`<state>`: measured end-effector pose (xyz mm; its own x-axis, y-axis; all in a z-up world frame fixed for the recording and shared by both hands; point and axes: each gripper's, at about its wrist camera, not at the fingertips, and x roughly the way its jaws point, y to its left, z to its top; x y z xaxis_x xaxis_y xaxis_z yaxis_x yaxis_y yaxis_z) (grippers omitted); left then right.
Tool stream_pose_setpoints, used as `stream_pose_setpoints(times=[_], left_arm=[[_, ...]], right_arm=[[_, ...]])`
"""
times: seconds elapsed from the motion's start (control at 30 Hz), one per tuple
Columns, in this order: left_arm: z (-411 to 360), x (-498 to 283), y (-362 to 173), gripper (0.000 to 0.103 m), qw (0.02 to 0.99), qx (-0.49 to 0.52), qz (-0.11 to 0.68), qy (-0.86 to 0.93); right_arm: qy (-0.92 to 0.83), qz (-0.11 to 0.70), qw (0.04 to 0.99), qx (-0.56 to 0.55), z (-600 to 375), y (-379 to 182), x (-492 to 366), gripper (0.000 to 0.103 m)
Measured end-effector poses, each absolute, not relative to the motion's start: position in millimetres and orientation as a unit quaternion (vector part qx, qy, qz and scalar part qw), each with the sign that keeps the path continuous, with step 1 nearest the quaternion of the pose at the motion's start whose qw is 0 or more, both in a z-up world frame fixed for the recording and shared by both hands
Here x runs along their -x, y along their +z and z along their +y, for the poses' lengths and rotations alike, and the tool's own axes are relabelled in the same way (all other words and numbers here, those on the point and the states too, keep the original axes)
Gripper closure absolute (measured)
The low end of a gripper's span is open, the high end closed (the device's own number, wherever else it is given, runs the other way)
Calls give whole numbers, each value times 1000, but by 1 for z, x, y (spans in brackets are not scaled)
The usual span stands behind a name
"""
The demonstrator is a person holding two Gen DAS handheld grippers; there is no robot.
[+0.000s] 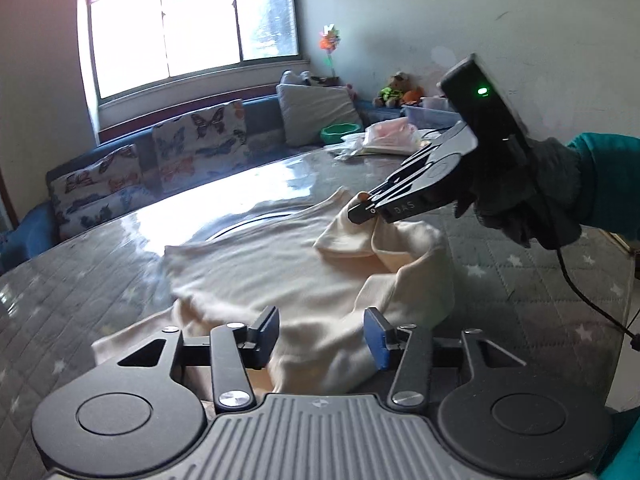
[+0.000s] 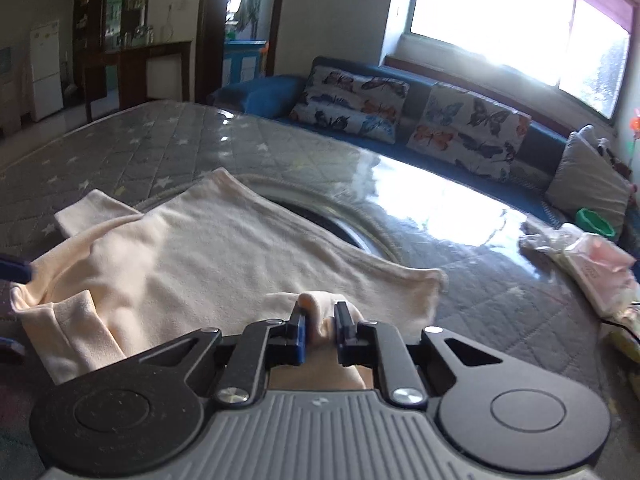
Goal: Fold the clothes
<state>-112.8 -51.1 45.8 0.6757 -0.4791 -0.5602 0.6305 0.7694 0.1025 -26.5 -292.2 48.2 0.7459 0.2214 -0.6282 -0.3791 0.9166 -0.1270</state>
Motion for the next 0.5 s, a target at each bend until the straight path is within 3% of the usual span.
stream_pose_setpoints(times=[0.27, 0.43, 0.5], left_arm=[[-90, 83, 30, 46, 881, -149, 284, -349], [-106, 67, 18, 38, 863, -135, 306, -378], [-108, 66, 12, 35, 857, -137, 316, -383]], right_arm=[[93, 269, 955, 87, -352, 79, 98, 91], [49, 285, 955, 63, -381, 68, 140, 91], [35, 312, 949, 37, -393, 55, 156, 85]])
